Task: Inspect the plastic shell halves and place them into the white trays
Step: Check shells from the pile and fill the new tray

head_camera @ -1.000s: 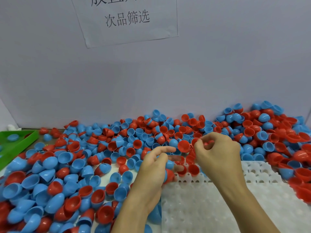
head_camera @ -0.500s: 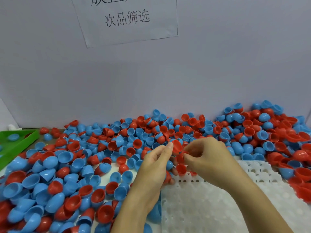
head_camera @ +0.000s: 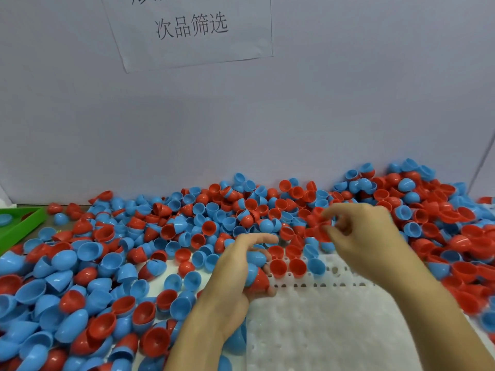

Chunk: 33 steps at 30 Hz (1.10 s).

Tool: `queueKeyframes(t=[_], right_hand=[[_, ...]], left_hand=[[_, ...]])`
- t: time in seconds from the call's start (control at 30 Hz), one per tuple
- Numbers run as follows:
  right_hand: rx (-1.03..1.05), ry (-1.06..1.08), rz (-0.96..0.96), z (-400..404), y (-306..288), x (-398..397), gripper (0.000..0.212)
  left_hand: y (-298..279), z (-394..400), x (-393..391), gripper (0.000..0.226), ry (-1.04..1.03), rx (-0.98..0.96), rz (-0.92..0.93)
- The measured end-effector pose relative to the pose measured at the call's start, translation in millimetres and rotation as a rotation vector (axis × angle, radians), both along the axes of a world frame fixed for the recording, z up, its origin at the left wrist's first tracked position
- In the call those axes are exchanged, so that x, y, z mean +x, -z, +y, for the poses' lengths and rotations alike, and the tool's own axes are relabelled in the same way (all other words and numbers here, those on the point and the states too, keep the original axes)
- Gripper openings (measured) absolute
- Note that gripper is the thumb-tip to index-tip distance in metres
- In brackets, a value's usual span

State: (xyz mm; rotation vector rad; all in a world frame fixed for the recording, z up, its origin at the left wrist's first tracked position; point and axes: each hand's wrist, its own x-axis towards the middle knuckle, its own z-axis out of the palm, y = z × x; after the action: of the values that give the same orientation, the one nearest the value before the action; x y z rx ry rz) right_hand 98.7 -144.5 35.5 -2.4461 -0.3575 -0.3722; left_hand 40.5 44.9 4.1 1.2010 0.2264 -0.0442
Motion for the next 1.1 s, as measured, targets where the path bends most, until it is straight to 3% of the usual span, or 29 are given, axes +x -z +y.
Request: queueKeyframes(t=[0.07,0.27,0.37,0.47,0.57,0.7,0.83,0.93,1.1], right_hand=[[-0.074,0.085,0.074,-20,3,5,0.012],[-0.26,0.113,0.283,-15,37,12,0.021],[-0.304,0.139,0.308,-9,48,17,0.026],[-0.308,0.111,0.322,-12,47,17,0.027],[-0.251,0.049,0.278,-13,35,14,0.025],[-0.009,-0.181,0.199,0,7,0,0.016],[0.08,-0.465,0.329,24,-9,-18,0.027],[0.051,-0.465,0.31,39,-3,-24,0.033],[0.158,-0.31,0.208,54,9,-22,0.016]], left_hand=[[4,2,0,0.031,-0.021,-0.011,-0.038],[10,5,2,0.04,-0.03,0.238,-0.078],[10,3,1,0.023,-0.053,0.234,-0.127],[14,5,2,0.053,-0.069,0.199,-0.145],[15,6,3,0.062,-0.057,0.21,-0.156],[14,4,3,0.022,-0.049,0.242,-0.187],[15,2,3,0.012,-0.041,0.307,-0.187],[11,0,3,0.02,-0.034,0.187,-0.18],[9,-2,5,0.032,-0.055,0.024,-0.147]])
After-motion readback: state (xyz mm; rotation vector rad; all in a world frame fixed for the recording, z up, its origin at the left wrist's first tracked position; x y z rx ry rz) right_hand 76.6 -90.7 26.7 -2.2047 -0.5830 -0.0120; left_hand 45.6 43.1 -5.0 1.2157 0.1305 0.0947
